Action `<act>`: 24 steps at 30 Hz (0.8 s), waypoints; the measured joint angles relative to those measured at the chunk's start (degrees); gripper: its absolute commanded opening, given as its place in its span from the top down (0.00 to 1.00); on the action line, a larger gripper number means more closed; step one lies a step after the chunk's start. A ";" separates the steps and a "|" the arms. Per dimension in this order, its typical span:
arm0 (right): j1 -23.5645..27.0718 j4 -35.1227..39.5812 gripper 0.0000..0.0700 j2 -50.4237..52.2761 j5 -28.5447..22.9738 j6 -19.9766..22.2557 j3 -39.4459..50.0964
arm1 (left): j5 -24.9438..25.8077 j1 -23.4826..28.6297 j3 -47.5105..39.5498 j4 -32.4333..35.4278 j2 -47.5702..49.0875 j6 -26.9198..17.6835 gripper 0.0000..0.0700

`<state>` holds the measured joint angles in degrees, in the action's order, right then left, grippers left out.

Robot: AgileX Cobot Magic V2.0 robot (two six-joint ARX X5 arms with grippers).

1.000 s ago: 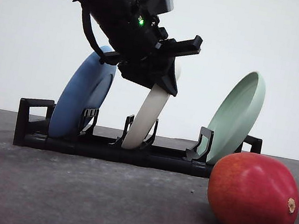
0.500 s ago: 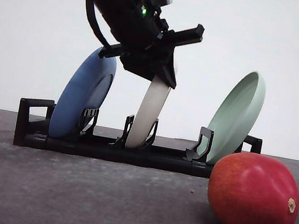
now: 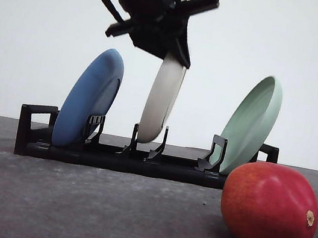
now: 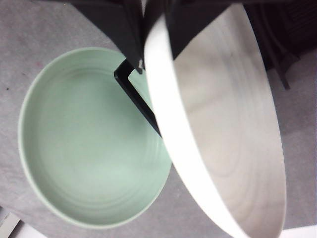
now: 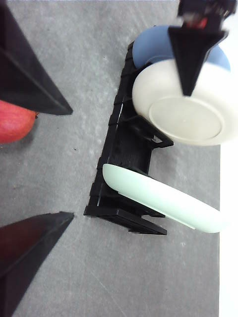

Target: Place pomegranate in white plate

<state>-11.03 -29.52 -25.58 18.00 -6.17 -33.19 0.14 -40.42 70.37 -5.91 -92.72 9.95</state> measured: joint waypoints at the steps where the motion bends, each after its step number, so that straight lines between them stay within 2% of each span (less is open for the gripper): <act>1: 0.00 0.00 0.44 0.00 0.00 0.00 0.00 | 0.00 0.00 0.00 -0.16 0.48 0.04 0.99; 11: 0.00 0.00 0.44 0.00 0.00 0.00 0.00 | 1.52 -1.11 0.00 -2.18 7.83 1.67 0.99; 21: 0.00 -0.22 0.44 0.00 0.00 0.00 0.00 | 1.68 -6.64 -0.39 -7.17 17.91 1.74 0.99; 24: 0.00 -0.22 0.44 0.00 0.00 0.00 0.00 | 1.21 -8.98 -4.30 -5.41 22.65 1.85 0.99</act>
<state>-11.03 -29.74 -25.58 18.00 -6.17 -33.19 1.35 -49.40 66.07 -11.32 -70.07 11.80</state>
